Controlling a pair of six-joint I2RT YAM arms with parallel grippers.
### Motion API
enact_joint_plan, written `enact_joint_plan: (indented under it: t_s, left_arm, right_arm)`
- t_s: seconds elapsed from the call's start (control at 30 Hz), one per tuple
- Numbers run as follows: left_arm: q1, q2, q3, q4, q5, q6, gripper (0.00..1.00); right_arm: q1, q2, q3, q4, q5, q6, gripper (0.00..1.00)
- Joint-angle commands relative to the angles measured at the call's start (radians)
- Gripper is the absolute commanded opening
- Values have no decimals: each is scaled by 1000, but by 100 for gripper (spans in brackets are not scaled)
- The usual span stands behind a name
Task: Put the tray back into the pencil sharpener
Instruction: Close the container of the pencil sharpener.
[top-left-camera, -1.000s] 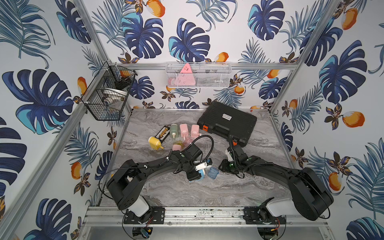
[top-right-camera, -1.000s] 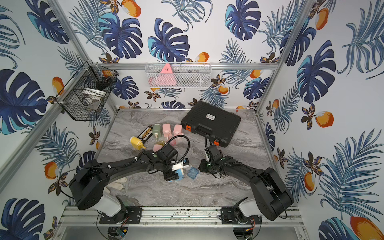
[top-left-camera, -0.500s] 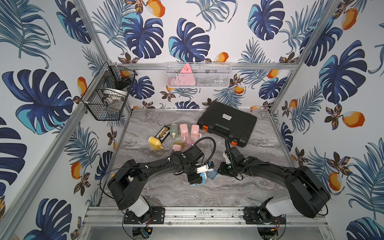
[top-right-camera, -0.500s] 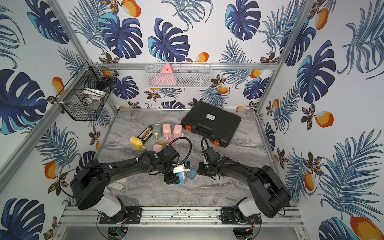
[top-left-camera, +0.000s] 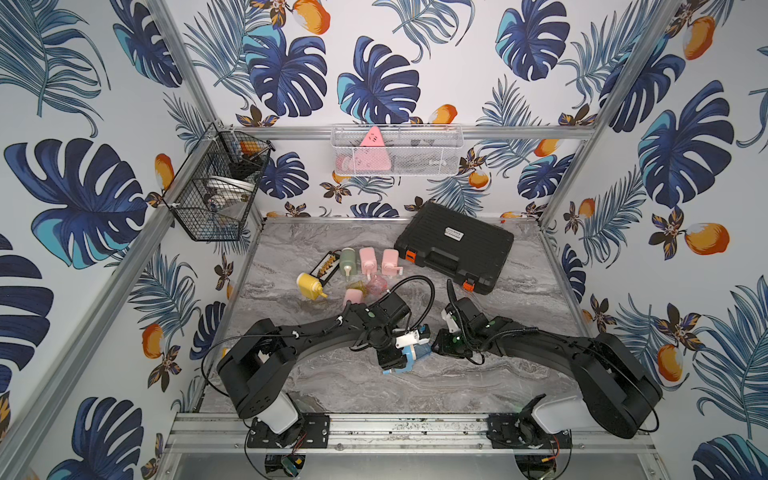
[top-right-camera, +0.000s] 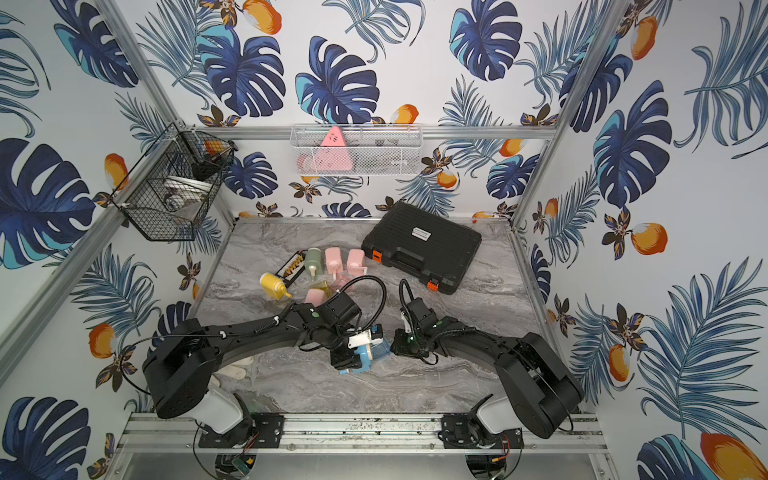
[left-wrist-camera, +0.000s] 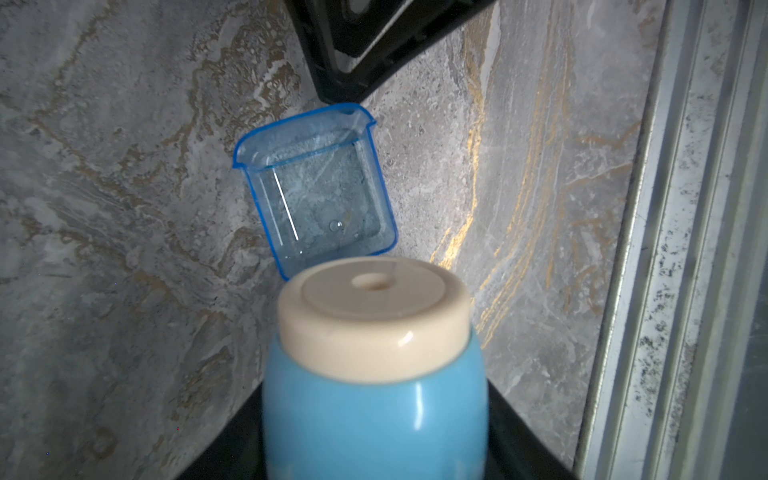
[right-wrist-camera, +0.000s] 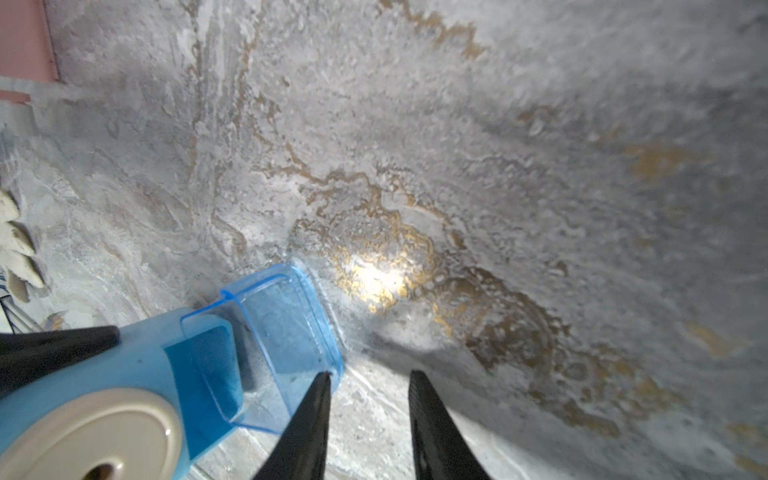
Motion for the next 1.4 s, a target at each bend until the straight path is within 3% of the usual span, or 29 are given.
enact_joint_plan:
  t_s: [0.0, 0.1, 0.2, 0.6, 1.03, 1.17, 1.37]
  left_arm:
    - [-1, 11, 2, -2, -45, -10, 40]
    - [-4, 16, 1, 1, -90, -8, 40]
    - [-4, 18, 0, 10, -133, -8, 39]
    - [-16, 29, -3, 22, -142, 1, 40]
    - [-39, 40, -10, 49, -224, 10, 39]
    - [-39, 42, -9, 52, -218, 9, 39]
    - [-39, 39, -10, 46, -185, 14, 40]
  right_arm:
    - [0, -35, 0, -2, 58, 37, 36]
    - [-7, -66, 7, -44, 170, 50, 37]
    - [-12, -61, 22, -51, 206, 44, 37]
    - [-12, 72, 59, 56, 80, 18, 35]
    - [-11, 84, -1, 196, -88, 40, 35]
    - [-10, 73, -8, 197, -95, 46, 35]
    - [-11, 37, -12, 129, 0, 83, 35]
